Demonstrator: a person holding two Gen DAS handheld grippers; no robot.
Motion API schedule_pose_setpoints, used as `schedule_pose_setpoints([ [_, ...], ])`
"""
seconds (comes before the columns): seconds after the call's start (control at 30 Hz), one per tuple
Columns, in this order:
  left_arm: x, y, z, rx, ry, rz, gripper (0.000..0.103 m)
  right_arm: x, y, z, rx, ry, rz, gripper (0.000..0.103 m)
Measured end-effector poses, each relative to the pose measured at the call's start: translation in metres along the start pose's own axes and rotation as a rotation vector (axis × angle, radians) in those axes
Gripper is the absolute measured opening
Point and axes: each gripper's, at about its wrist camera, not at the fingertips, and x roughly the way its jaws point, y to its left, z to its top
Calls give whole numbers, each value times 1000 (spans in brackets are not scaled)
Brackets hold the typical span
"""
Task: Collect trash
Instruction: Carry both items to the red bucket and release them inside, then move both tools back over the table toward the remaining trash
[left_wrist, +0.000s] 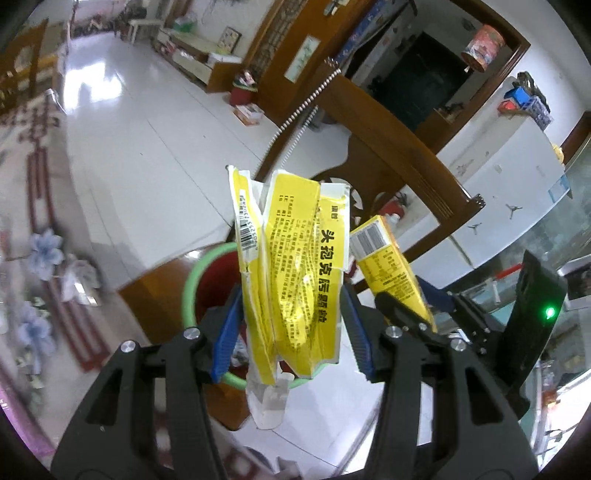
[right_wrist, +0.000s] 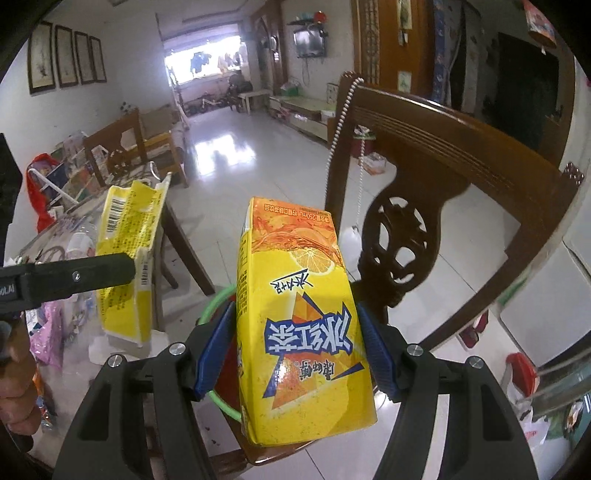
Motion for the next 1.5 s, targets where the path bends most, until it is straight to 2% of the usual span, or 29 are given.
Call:
schedule_pose_setpoints([
  [0.2, 14, 5, 13, -14, 37, -19, 52, 11, -6, 9, 19, 16, 10, 63],
  [0.3, 18, 4, 21, -29, 43, -19, 61, 22, -5, 12, 11, 36, 9, 65],
  [0.33, 19, 5, 25, -42, 42, -16, 71, 25, -4, 12, 9, 43, 8, 65],
  [0.37, 18, 6, 27, -53, 32, -16, 82, 27, -2, 12, 5, 49, 3, 67],
  [0.5, 15, 5, 30, -69, 11, -30, 93, 25, 6, 13, -23, 25, -4, 93],
  [0.57, 15, 5, 29, -67, 9, -33, 97, 24, 9, 13, -34, 19, -6, 95],
  [0.8, -2, 21, 25, -97, -20, 8, 97, 28, 18, 13, -63, 24, 1, 95],
  [0.93, -18, 30, 20, -87, -39, 48, 97, 27, 26, 13, -78, 22, 5, 95],
  [1.07, -42, 38, 10, -86, -56, 55, 97, 25, 40, 15, -98, 18, 18, 95],
  [1.27, -104, 54, -21, -91, -122, 73, 98, 19, 83, 16, -149, -2, 72, 95],
  [1.5, -182, 94, -64, -156, -224, 164, 98, 13, 157, 20, -262, -21, 128, 95],
])
